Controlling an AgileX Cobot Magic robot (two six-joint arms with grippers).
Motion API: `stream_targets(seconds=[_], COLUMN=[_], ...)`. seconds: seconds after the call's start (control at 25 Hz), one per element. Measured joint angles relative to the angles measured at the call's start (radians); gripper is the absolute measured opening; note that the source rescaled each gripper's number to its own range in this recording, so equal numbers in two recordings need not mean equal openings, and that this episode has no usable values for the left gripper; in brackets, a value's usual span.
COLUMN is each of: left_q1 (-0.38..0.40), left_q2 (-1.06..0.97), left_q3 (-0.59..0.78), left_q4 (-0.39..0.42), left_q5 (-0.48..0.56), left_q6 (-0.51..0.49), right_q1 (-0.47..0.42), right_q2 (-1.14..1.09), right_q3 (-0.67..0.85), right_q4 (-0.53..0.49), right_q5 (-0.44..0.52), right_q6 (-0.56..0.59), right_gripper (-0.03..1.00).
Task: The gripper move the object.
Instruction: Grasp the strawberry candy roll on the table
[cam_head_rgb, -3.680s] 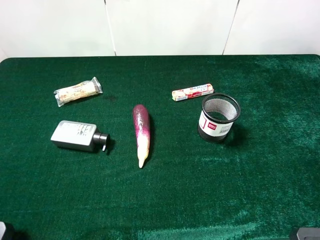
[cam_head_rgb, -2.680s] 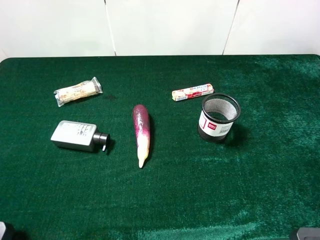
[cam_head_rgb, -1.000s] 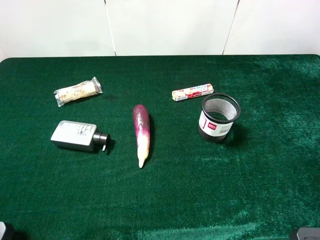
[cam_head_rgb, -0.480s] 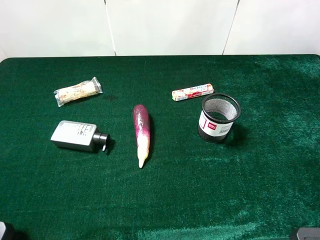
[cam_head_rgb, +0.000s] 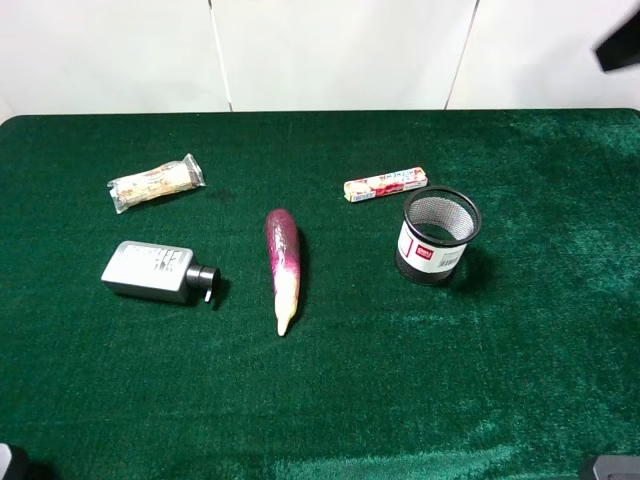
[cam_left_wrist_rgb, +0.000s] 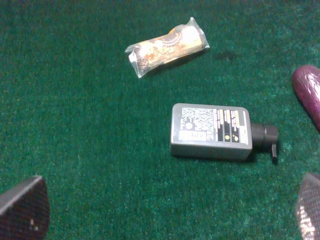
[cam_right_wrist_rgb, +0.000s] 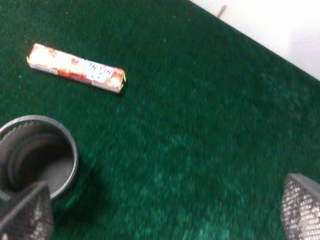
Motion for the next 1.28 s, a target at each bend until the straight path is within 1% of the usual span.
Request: stream_targets(seconds=[0.16, 0.44, 0.6, 0.76, 1.0, 1.28], left_q1=[0.000, 0.000, 0.000, 0.000, 0.000, 0.000], left_q2=[0.000, 0.000, 0.000, 0.000, 0.000, 0.000], left_q3=[0.000, 0.000, 0.000, 0.000, 0.000, 0.000], left_q4=[0.000, 0.000, 0.000, 0.000, 0.000, 0.000], left_q5=[0.000, 0.000, 0.000, 0.000, 0.000, 0.000], left_q6=[0.000, 0.000, 0.000, 0.000, 0.000, 0.000], right_q1=[0.012, 0.097, 0.141, 0.173, 0.206, 0.236], right_q2=[0.186, 0.427, 0.530, 0.624, 0.746, 0.869], right_q3=[-0.137, -0.327, -0.394, -0.435, -0.437, -0.438], right_q4=[0.014, 0.008, 0.000, 0.000, -0.006, -0.013], right_q5=[0.017, 0.027, 0.029, 0.034, 0.030, -0.007], right_q6=[-0.036, -0.071, -0.083, -0.109, -0.192, -0.297], right_gripper=[1.00, 1.00, 1.00, 1.00, 1.00, 1.00])
